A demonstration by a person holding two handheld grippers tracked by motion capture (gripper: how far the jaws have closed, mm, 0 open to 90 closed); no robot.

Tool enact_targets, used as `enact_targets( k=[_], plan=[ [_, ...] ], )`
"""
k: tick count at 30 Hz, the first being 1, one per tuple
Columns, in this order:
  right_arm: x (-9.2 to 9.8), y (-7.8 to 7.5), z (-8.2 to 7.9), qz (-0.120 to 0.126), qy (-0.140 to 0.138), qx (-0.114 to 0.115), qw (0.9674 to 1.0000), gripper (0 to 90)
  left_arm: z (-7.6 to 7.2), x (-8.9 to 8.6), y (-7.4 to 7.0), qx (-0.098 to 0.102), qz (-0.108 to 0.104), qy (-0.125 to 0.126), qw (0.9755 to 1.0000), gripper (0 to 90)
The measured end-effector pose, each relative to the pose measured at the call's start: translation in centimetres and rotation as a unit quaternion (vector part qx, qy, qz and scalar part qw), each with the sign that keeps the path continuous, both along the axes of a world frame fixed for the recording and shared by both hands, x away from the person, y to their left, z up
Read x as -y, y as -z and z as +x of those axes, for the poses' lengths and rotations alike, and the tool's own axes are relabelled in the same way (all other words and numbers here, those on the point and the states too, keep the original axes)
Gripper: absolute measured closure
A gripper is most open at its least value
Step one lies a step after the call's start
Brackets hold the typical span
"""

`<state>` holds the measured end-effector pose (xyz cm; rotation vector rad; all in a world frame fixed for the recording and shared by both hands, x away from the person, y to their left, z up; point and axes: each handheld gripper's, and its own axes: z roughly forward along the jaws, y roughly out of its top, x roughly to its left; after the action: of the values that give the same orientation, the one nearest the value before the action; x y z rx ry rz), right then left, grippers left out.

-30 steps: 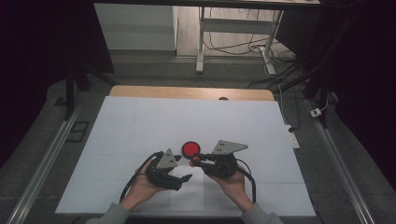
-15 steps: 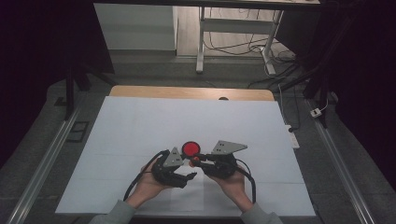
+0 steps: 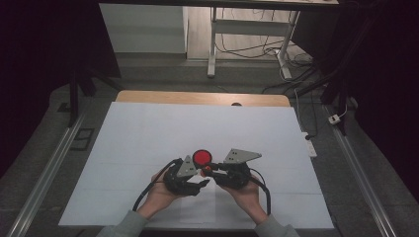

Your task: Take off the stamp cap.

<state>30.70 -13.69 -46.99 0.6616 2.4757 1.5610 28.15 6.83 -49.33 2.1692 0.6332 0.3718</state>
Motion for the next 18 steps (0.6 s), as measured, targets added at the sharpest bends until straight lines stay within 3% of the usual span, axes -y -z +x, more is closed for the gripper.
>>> enact_targets(
  k=[9, 18],
  plan=[
    [0.05, 0.02, 0.03, 0.001, 0.000, 0.000, 1.0000, 72.0, -0.17, 0.04, -0.03, 0.018, 0.001, 0.002, 0.9998, 52.1],
    [0.05, 0.05, 0.04, 0.001, 0.000, -0.002, 1.0000, 72.0, -0.20, 0.29, 0.17, 0.018, 0.007, 0.010, 0.9998, 54.6]
  ],
)
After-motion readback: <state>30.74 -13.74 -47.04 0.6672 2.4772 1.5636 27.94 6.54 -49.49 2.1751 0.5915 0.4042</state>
